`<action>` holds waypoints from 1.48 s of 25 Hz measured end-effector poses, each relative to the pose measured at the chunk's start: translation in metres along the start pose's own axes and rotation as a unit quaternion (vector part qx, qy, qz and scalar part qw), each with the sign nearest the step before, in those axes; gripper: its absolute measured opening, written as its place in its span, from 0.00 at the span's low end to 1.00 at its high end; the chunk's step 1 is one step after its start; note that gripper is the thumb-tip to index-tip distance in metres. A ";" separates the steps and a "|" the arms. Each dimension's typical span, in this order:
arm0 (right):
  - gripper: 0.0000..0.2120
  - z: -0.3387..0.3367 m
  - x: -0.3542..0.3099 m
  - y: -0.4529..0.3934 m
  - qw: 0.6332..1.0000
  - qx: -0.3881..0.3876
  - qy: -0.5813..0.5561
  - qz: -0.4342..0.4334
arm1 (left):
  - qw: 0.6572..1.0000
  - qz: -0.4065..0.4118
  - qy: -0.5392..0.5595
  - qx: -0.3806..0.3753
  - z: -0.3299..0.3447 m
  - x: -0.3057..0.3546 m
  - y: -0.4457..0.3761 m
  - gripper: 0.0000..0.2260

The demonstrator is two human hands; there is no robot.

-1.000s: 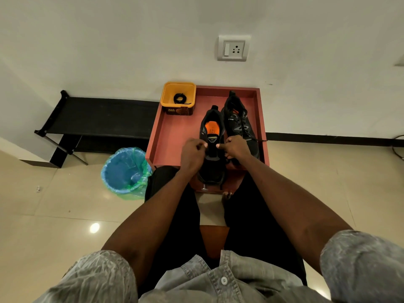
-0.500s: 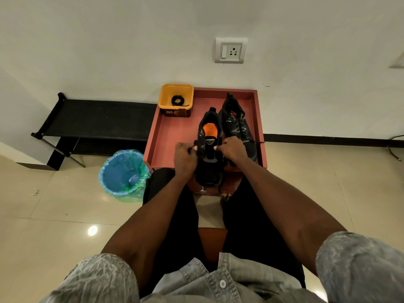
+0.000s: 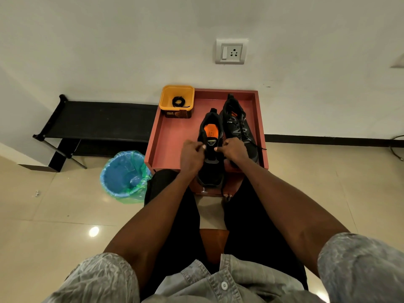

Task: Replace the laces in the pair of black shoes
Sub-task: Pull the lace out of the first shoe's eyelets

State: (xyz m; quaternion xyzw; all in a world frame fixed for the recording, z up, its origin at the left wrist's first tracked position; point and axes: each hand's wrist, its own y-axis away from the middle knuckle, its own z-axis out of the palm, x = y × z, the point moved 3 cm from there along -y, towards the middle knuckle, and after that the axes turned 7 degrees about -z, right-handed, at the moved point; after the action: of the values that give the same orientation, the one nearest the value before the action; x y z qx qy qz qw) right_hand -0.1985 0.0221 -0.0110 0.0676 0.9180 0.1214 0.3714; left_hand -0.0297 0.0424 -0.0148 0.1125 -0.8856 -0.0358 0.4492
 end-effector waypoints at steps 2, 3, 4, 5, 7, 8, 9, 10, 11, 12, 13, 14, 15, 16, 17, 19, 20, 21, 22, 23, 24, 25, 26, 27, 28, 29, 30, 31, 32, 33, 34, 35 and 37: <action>0.18 0.000 0.000 0.000 1.000 -0.001 0.004 -0.004 | 0.981 0.081 -0.142 -0.102 0.022 -0.003 0.006 0.11; 0.18 0.000 0.000 -0.001 1.000 -0.002 0.008 -0.004 | 0.972 0.095 -0.180 -0.117 0.027 -0.007 0.004 0.11; 0.17 0.001 0.000 -0.001 1.000 -0.003 0.014 -0.006 | 0.969 0.098 -0.193 -0.116 0.027 -0.007 0.005 0.11; 0.17 0.001 0.000 -0.001 1.000 -0.005 0.015 -0.006 | 0.969 0.097 -0.196 -0.114 0.027 -0.008 0.005 0.11; 0.16 0.002 0.000 -0.002 1.000 -0.004 0.015 -0.009 | 0.970 0.107 -0.190 -0.106 0.025 -0.004 0.008 0.11; 0.16 0.003 -0.001 -0.002 1.000 -0.001 0.016 -0.010 | 0.974 0.107 -0.173 -0.102 0.022 -0.002 0.011 0.10; 0.17 0.003 -0.001 -0.002 1.000 0.000 0.016 -0.008 | 0.981 0.095 -0.141 -0.093 0.019 -0.003 0.010 0.10; 0.17 0.003 -0.001 -0.003 1.000 0.001 0.019 -0.005 | 0.990 0.063 -0.095 -0.080 0.014 -0.005 0.009 0.09; 0.18 0.004 0.000 -0.004 1.000 0.001 0.024 0.000 | 0.997 0.024 -0.047 -0.054 0.007 -0.008 0.007 0.08; 0.18 0.004 0.000 -0.005 0.999 0.002 0.032 0.002 | 1.000 -0.015 0.002 -0.011 -0.002 -0.013 0.004 0.07; 0.18 0.004 0.000 -0.006 0.999 0.002 0.042 0.004 | 0.996 -0.054 0.051 0.047 -0.013 -0.017 0.001 0.06; 0.18 0.003 -0.001 -0.006 0.998 0.003 0.057 0.003 | 0.985 -0.091 0.098 0.112 -0.026 -0.020 -0.003 0.06; 0.18 0.003 -0.002 -0.006 0.998 0.004 0.070 0.004 | 0.966 -0.128 0.142 0.176 -0.039 -0.022 -0.006 0.08; 0.18 0.002 -0.002 -0.005 0.997 0.006 0.076 0.003 | 0.942 -0.164 0.179 0.231 -0.052 -0.022 -0.009 0.10; 0.18 0.003 -0.003 -0.005 0.997 0.009 0.074 0.003 | 0.919 -0.198 0.205 0.272 -0.060 -0.022 -0.010 0.13; 0.18 0.004 -0.004 -0.004 0.998 0.013 0.063 0.003 | 0.908 -0.214 0.203 0.297 -0.063 -0.020 -0.009 0.14; 0.17 0.005 -0.004 -0.003 0.998 0.012 0.056 0.002 | 0.928 -0.187 0.172 0.271 -0.056 -0.016 -0.008 0.13; 0.17 0.005 -0.004 -0.003 0.999 0.008 0.047 0.002 | 0.957 -0.139 0.129 0.220 -0.045 -0.011 -0.005 0.12; 0.17 0.006 -0.004 -0.003 0.999 0.003 0.039 0.000 | 0.981 -0.085 0.085 0.149 -0.030 -0.008 -0.001 0.11; 0.17 0.006 -0.004 -0.003 1.000 0.000 0.031 -0.002 | 0.996 -0.034 0.044 0.070 -0.015 -0.005 0.004 0.11; 0.17 0.005 -0.005 -0.002 1.000 0.001 0.025 -0.005 | 1.000 0.010 0.003 -0.004 -0.002 -0.004 0.008 0.11; 0.16 0.004 -0.006 -0.002 1.000 0.004 0.020 -0.008 | 0.996 0.053 -0.044 -0.058 0.009 -0.004 0.010 0.12; 0.15 0.004 -0.006 -0.001 1.000 0.008 0.017 -0.010 | 0.988 0.088 -0.095 -0.088 0.017 -0.005 0.011 0.12; 0.14 0.003 -0.005 -0.001 1.000 0.012 0.014 -0.011 | 0.979 0.106 -0.138 -0.106 0.024 -0.007 0.009 0.12; 0.13 0.003 -0.005 0.000 1.000 0.014 0.012 -0.011 | 0.973 0.109 -0.170 -0.113 0.027 -0.008 0.007 0.12; 0.12 0.003 -0.004 0.000 1.000 0.016 0.009 -0.011 | 0.968 0.106 -0.195 -0.118 0.028 -0.008 0.006 0.12; 0.12 0.003 -0.003 0.000 1.000 0.017 0.006 -0.011 | 0.963 0.105 -0.218 -0.121 0.029 -0.007 0.006 0.12; 0.12 0.004 -0.003 0.001 1.000 0.017 0.002 -0.011 | 0.958 0.112 -0.236 -0.120 0.029 -0.006 0.006 0.12; 0.13 0.005 -0.003 0.000 1.000 0.016 0.001 -0.012 | 0.954 0.120 -0.246 -0.121 0.029 -0.005 0.006 0.12; 0.15 0.005 -0.004 0.000 1.000 0.014 0.001 -0.012 | 0.956 0.125 -0.237 -0.119 0.027 -0.004 0.008 0.13; 0.16 0.005 -0.004 -0.001 1.000 0.013 0.001 -0.009 | 0.967 0.114 -0.199 -0.112 0.024 -0.006 0.007 0.12; 0.17 0.005 -0.003 -0.002 1.000 0.013 0.000 -0.004 | 0.982 0.082 -0.137 -0.096 0.019 -0.008 0.006 0.10; 0.17 0.006 -0.003 -0.004 1.000 0.010 0.003 0.003 | 0.997 -0.034 0.017 -0.073 0.006 -0.015 0.006 0.06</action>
State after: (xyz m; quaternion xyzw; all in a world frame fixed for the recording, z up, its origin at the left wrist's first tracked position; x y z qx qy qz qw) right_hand -0.1926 0.0183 -0.0140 0.0737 0.9200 0.1137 0.3677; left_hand -0.0269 0.0511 -0.0293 0.1099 -0.8684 -0.1137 0.4700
